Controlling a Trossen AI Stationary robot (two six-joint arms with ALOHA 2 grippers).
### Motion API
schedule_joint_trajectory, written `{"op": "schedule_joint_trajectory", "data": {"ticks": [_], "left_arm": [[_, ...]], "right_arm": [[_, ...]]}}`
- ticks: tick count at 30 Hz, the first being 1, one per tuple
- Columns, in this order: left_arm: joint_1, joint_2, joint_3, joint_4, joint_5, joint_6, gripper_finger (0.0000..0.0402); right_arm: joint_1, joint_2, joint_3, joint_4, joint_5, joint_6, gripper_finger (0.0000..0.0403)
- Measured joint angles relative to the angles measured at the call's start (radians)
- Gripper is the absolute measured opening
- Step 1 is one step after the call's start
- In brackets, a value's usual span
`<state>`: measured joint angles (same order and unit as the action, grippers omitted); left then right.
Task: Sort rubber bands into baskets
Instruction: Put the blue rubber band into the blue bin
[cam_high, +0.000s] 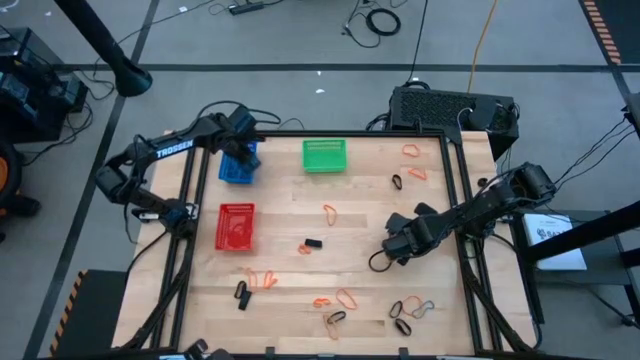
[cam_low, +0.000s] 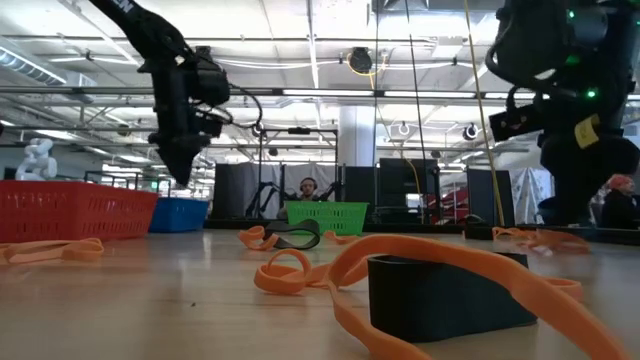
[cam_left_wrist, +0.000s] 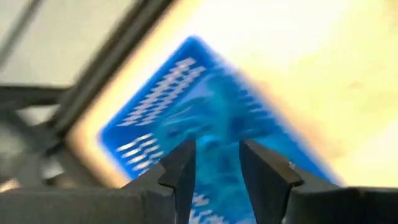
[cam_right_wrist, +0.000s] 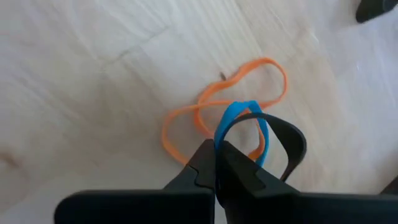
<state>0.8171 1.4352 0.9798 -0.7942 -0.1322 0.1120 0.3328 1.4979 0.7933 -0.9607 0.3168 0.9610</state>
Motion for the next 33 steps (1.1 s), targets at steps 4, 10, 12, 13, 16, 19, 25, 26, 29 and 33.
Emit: {"op": "schedule_joint_trajectory", "data": {"ticks": [4,10,12,13,16,19,25,26,29,33], "left_arm": [[-0.039,-0.014,0.0,0.031,0.198,-0.001,0.013],[-0.122,-0.015,0.0,0.063,0.262,-0.001,0.013],[-0.149,-0.015,0.0,0.081,0.264,-0.002,0.013],[-0.165,-0.015,0.0,0.091,0.273,-0.002,0.013],[-0.218,-0.015,0.0,0.141,0.35,-0.002,0.013],[-0.282,-0.015,0.0,0.209,0.394,-0.002,0.013],[-0.387,-0.015,-0.001,0.296,0.393,-0.002,0.013],[-0.4,-0.015,-0.001,0.304,0.392,-0.002,0.013],[-0.421,-0.015,-0.001,0.324,0.391,-0.002,0.013],[-0.425,-0.015,-0.001,0.325,0.364,-0.001,0.013]], "right_arm": [[0.001,-0.004,0.018,-0.008,-0.001,-0.03,0.0002],[0.029,-0.102,0.019,-0.068,0.067,0.023,0.0002],[0.047,-0.16,0.019,-0.058,0.1,0.047,0.0002],[0.054,-0.187,0.019,-0.032,0.102,0.048,0.0002],[0.074,-0.252,0.019,0.086,0.083,0.024,0.0002],[0.092,-0.281,0.02,0.19,0.078,-0.021,0.0002],[0.108,-0.261,0.02,0.245,0.076,-0.054,0.0018],[0.108,-0.254,0.02,0.245,0.076,-0.056,0.0024],[0.108,-0.233,0.02,0.245,0.082,-0.06,0.0045],[0.108,-0.208,0.02,0.243,0.099,-0.052,0.0081]]}}
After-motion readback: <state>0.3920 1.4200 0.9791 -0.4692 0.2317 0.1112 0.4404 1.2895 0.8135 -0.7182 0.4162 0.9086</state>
